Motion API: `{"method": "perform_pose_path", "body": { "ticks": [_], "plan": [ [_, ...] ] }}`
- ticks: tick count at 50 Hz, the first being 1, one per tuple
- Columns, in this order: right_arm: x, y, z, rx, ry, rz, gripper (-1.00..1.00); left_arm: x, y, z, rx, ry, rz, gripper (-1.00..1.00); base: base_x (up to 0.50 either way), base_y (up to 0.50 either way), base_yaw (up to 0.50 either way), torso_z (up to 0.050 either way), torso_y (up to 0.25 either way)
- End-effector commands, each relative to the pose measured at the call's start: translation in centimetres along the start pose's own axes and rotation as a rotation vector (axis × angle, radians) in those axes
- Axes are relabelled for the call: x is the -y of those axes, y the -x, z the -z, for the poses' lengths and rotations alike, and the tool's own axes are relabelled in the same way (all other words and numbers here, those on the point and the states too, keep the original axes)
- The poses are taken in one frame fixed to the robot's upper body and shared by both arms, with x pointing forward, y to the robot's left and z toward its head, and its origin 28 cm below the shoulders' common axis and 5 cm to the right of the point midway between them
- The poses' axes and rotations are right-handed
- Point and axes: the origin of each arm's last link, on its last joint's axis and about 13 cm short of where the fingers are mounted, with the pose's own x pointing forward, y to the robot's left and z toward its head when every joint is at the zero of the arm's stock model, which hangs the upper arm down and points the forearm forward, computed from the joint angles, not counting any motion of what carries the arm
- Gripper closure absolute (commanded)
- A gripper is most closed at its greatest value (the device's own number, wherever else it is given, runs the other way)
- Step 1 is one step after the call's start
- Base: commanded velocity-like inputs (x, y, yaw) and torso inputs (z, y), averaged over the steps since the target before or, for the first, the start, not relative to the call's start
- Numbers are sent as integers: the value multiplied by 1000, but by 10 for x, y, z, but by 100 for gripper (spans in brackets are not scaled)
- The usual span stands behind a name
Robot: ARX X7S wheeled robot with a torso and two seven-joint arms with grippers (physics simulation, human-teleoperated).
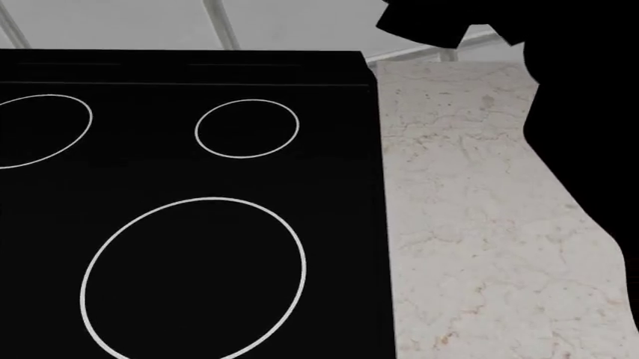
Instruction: Press the stop button on the microwave
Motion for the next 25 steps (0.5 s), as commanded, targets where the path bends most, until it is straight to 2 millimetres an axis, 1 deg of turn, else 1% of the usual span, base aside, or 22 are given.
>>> {"method": "perform_pose_path", "body": {
  "ticks": [1,11,19,22,25],
  "plan": [
    [2,-2,4,-11,16,22,100,0,0,0,0,0,0,-100,0,0,0,0,0],
    [5,-4,10,-26,52,49,100,0,0,0,0,0,0,-100,0,0,0,0,0],
    [13,-12,11,-25,70,84,100,0,0,0,0,0,0,-100,0,0,0,0,0],
    [15,-15,14,-29,81,94,100,0,0,0,0,0,0,-100,0,0,0,0,0],
    [21,-21,16,-32,87,121,100,0,0,0,0,0,0,-100,0,0,0,0,0]
  ]
}}
